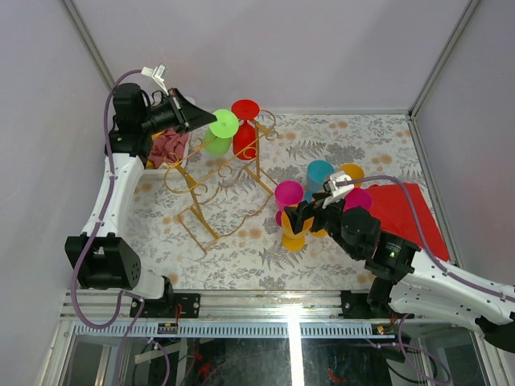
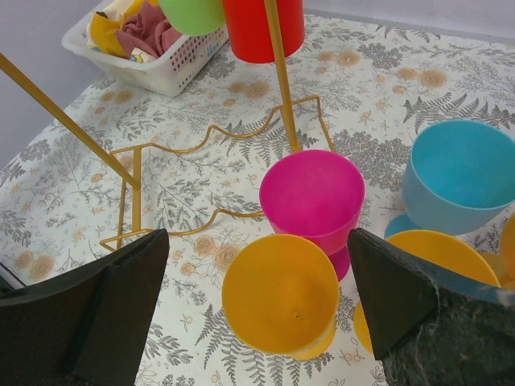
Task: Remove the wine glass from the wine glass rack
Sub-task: Pick up the wine glass from the wine rack, then place the wine glass at the center of the board.
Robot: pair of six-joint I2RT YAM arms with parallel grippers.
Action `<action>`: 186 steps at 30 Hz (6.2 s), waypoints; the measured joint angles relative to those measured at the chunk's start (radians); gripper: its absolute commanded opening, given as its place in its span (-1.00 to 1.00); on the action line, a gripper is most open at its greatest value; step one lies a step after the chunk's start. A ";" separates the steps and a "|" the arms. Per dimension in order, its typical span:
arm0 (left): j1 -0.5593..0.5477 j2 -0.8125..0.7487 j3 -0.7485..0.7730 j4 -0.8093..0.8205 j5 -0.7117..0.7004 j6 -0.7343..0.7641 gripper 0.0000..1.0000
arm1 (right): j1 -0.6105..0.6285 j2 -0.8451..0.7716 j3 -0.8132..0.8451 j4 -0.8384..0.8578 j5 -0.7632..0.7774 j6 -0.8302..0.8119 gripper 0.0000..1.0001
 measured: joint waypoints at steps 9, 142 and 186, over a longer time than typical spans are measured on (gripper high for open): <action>0.000 -0.007 -0.003 0.071 -0.026 -0.084 -1.00 | 0.000 -0.020 0.002 -0.027 0.008 0.007 0.98; -0.458 -0.644 -0.240 -0.821 -0.109 0.431 -1.00 | -0.001 -0.079 0.004 0.136 -0.575 0.106 0.86; -0.875 -0.716 -0.471 -0.332 -0.455 0.283 -1.00 | -0.002 0.068 0.042 0.193 -0.834 0.169 -0.87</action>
